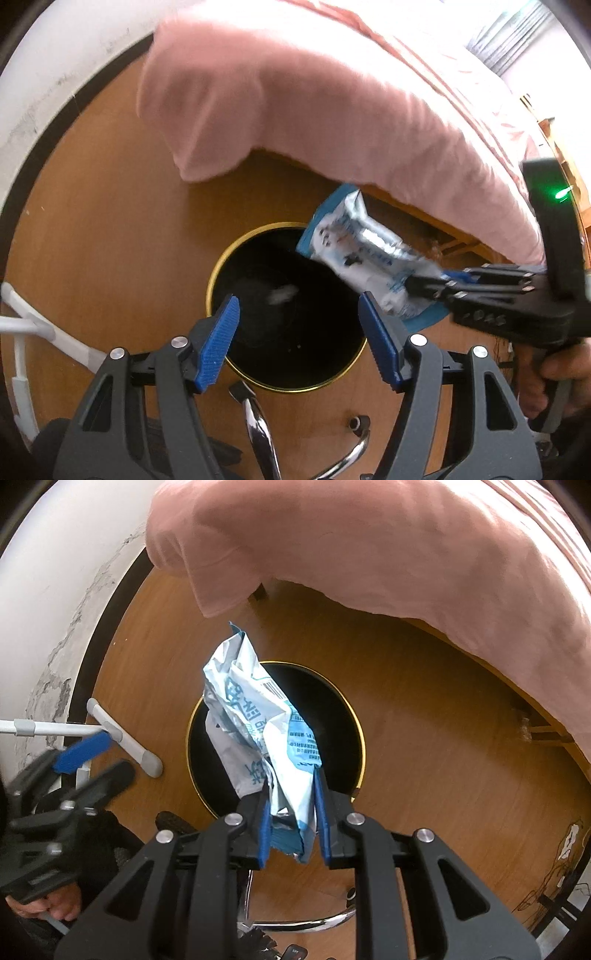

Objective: Collect trash
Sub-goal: 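Carry tissue and wrapper to the black bin and open both grippers, then move both tools back over the desk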

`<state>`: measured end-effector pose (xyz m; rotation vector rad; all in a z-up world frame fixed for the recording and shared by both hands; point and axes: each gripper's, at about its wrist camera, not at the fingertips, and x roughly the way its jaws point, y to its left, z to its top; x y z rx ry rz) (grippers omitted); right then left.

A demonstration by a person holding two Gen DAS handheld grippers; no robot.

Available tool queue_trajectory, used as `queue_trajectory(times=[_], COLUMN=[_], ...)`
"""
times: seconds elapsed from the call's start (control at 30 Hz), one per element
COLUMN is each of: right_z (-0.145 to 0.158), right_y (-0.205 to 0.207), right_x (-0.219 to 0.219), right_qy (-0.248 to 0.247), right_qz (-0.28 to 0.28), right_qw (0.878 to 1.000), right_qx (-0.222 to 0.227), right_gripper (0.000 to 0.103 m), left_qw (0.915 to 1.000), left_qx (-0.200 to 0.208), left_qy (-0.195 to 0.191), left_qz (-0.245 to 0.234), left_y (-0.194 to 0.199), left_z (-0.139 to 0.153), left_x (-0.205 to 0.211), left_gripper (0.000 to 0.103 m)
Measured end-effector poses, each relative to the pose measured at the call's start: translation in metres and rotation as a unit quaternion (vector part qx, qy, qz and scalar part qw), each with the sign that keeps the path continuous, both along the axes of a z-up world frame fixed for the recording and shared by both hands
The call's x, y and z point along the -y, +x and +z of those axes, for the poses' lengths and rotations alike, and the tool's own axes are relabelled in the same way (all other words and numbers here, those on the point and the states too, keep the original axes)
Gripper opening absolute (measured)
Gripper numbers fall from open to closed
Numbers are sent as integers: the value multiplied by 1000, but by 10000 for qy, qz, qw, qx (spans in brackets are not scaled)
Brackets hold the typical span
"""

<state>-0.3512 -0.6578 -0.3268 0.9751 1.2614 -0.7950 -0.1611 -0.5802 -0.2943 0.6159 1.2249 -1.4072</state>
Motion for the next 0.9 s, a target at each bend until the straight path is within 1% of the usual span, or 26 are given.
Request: queue_trajectory(times=[0.07,0.1,0.13,0.23,0.27,0.33,0.4,0.43,0.47,0.5,0.53,0.57,0.6,0.67,0.7,0.77,0.87,0.9], right_z=[1,3,7,22,29,49,78,98,117,142,161,183,203,234,249,271,291,295], right_y=[3,5,6,11,13,20,29,37,45,58,69,83,99,131,150,190,253,275], right_x=[-1,-1,-1,-3,-4,-7,-13,-18,-25,-34,-42,-53,-65,-89,-104,-140,-201,-228], right_qy=[-19,-67,-175,-364,-436,-630,-908,-1099,-1287,-1531,-1708,-1882,-2026,-2210,-2260,-2184,-1881,-1771], right_qz=[22,16,14,113,129,217,342,467,606,809,983,1187,1391,1750,1948,2446,3381,3738], right_qw=[10000,10000,9998,9992,9989,9976,9946,9916,9878,9816,9757,9683,9601,9449,9360,9163,8809,8654], right_qx=[12,4,24,83,115,206,377,505,627,804,952,1138,1333,1665,1868,2300,2726,2828], right_gripper=[56,83,85,85,85,85,85,85,85,85,85,85,85,86,88,89,89,89], left_qw=[9998,9996,9993,9976,9970,9945,9852,9807,9777,9721,9691,9636,9599,9470,9370,9195,8888,8745], left_qx=[112,171,227,421,474,635,989,1101,1186,1327,1396,1519,1610,1907,2126,2398,2665,2745], left_qy=[-129,-209,-276,-500,-549,-748,-1197,-1361,-1445,-1546,-1581,-1620,-1633,-1670,-1620,-1474,-1046,-851], left_qz=[54,96,130,235,264,366,733,866,961,1161,1276,1490,1613,1974,2248,2744,3580,3908], left_y=[3,5,7,13,14,19,28,33,36,45,50,60,66,82,94,115,152,165], left_z=[16,27,36,71,80,109,152,169,182,205,216,235,244,266,276,288,291,290], left_x=[-3,-5,-8,-20,-25,-41,-69,-82,-93,-115,-128,-152,-167,-207,-232,-277,-358,-389], left_gripper=[71,75,77,80,81,82,83,85,86,86,86,87,87,89,90,90,90,90])
